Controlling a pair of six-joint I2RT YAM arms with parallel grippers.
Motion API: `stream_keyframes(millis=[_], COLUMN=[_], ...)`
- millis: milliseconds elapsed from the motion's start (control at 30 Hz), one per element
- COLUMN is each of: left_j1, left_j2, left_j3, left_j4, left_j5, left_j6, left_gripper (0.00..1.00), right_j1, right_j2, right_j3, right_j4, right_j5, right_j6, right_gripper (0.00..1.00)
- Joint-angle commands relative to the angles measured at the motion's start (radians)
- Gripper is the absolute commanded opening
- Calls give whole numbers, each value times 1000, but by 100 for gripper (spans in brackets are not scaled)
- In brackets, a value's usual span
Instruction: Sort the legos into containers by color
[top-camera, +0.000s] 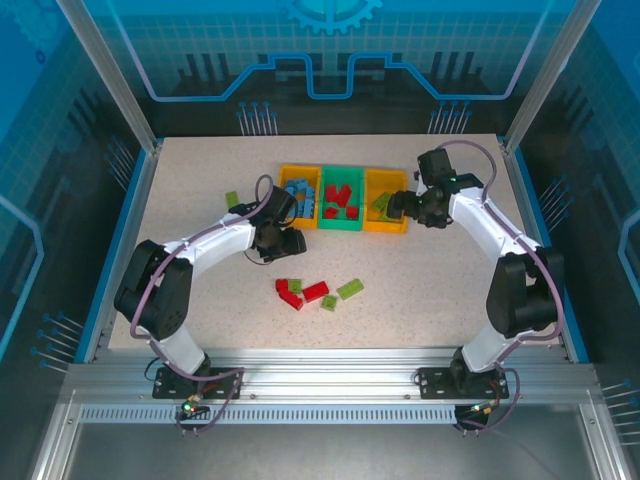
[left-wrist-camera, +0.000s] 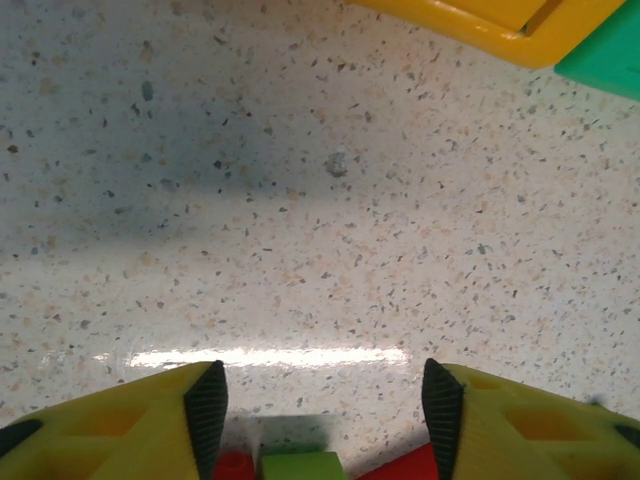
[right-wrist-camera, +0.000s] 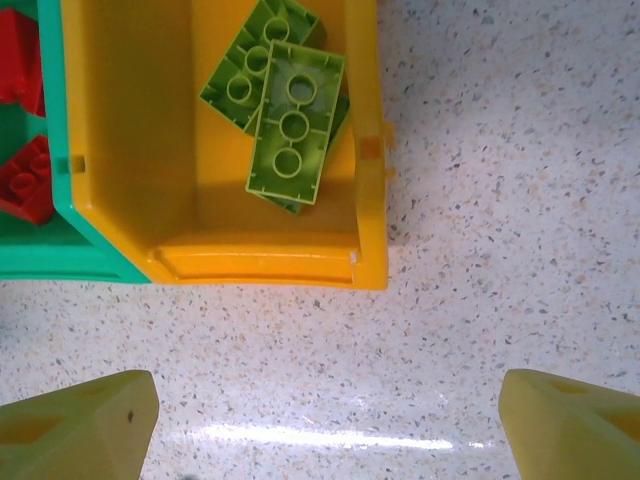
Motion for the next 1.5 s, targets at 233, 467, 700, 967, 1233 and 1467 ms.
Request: stream_keyframes(millis=[233, 467, 700, 967, 1233, 1467], left_j1=[181, 339, 409, 465, 472, 473], left_j2=[-90, 80, 335, 512, 659, 696], left_j3=[-18, 203, 443, 628, 789, 800], left_j4=[-80, -145, -175, -215, -255, -279], left_j5=[-34, -60, -91, -158, -180, -144], left_j6=[5, 122, 191, 241, 337, 377], left_gripper=[98, 99, 91, 83, 70, 45], right_j1=[5, 17, 17, 18, 16, -4], right_j2=[-12, -2, 5, 28, 39, 22], right_j3=[-30, -28, -23, -18, -6, -3], right_j4=[32, 39, 34, 12, -17, -36], right_j5=[-48, -49, -35, -11, 27, 57], right_j6=[4, 15, 12, 2, 5, 1], right_gripper=[90, 90, 90, 90, 90, 90])
